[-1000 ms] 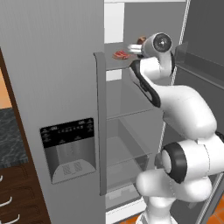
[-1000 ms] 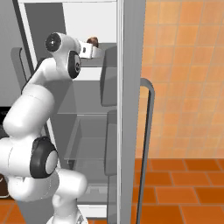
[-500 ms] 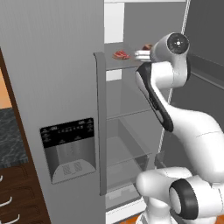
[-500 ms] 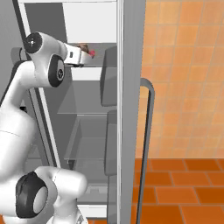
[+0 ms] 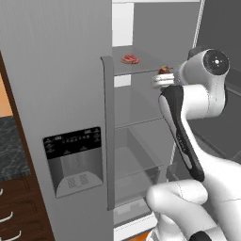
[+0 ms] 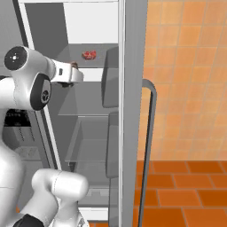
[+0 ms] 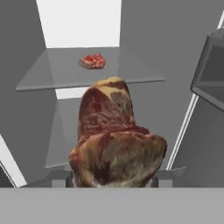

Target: Place one lemon wedge and one steak in each tupperware on the nearby counter, to pack two identical lunches.

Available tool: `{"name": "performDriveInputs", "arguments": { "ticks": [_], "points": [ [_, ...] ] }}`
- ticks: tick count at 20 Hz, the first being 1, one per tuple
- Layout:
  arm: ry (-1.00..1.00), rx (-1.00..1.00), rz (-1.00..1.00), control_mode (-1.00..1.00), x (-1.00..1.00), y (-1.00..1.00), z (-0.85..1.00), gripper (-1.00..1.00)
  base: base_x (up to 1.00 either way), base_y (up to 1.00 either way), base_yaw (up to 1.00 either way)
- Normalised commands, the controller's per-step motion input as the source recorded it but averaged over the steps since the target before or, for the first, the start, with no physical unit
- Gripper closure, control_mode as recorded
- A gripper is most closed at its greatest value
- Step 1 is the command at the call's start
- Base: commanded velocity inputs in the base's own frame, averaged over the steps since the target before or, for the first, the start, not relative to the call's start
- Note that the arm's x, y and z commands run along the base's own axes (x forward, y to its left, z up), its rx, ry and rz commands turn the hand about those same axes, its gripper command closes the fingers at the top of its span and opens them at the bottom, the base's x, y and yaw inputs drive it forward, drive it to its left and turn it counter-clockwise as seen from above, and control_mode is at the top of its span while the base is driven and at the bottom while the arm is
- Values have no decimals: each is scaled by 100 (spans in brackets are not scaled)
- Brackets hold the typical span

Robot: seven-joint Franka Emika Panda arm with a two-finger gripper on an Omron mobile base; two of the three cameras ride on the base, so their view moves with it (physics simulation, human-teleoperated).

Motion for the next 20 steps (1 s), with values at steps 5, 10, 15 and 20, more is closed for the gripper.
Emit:
{"name": "performDriveInputs", "arguments": {
  "ticks": [5,10,15,20],
  "points": [
    [3,-8,2,-100,-13,6,-39,100,0,0,0],
    [0,0,0,100,-17,0,-11,100,-80,21,6],
    [0,0,0,100,0,0,0,100,-81,100,10],
    [0,0,0,100,0,0,0,100,-45,100,13]
  ]
}}
